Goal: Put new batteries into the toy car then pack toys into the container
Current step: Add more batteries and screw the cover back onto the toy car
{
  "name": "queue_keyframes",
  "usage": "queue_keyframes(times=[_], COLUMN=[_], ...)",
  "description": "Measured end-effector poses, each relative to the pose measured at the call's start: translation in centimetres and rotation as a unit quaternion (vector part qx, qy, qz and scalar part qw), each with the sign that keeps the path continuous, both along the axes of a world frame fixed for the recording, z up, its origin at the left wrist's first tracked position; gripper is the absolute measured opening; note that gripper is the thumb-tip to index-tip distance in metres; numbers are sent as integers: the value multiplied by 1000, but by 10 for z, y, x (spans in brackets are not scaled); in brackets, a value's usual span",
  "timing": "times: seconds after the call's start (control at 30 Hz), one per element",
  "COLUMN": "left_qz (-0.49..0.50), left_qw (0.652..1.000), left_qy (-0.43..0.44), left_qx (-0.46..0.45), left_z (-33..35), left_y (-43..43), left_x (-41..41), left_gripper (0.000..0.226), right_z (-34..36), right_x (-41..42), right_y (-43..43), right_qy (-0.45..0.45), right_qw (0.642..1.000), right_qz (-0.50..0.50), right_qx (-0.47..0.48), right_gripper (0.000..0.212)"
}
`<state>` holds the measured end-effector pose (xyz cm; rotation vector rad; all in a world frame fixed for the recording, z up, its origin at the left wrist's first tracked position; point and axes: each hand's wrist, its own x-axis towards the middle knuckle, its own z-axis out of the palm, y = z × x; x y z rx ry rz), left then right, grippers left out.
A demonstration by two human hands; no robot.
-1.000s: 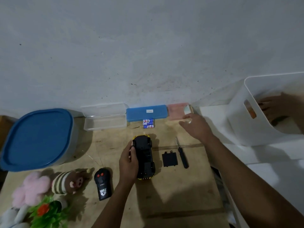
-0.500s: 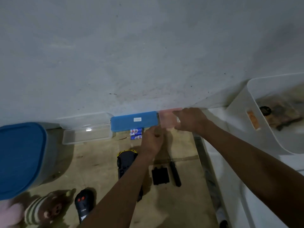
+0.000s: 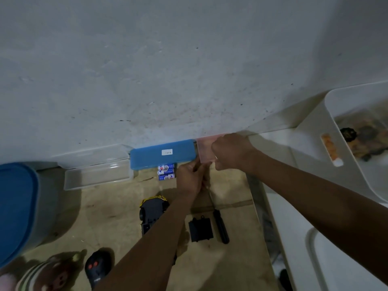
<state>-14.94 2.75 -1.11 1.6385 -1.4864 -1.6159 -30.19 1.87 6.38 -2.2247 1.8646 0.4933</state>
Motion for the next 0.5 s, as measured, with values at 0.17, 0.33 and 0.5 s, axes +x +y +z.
queue_keyframes(times=[0.17,0.33,0.5], left_qz=[20,24,-10], left_qw=[1000,999,1000], left_qy=[10,26,9], left_qx=[18,22,-16], left_z=[1,4,2], left_y=[1,2,4], left_x=[-1,-2,4], left_gripper=[22,24,38], right_z=[7,21,17], right_x=[2,-10,-20], right_y=[-3,-10,-4], right_qy=[1,-14,-51], right_qw=[1000,1000,991], right_qz=[28,12,-10], right_qx=[10,-4,-125], right_gripper=[26,33,41])
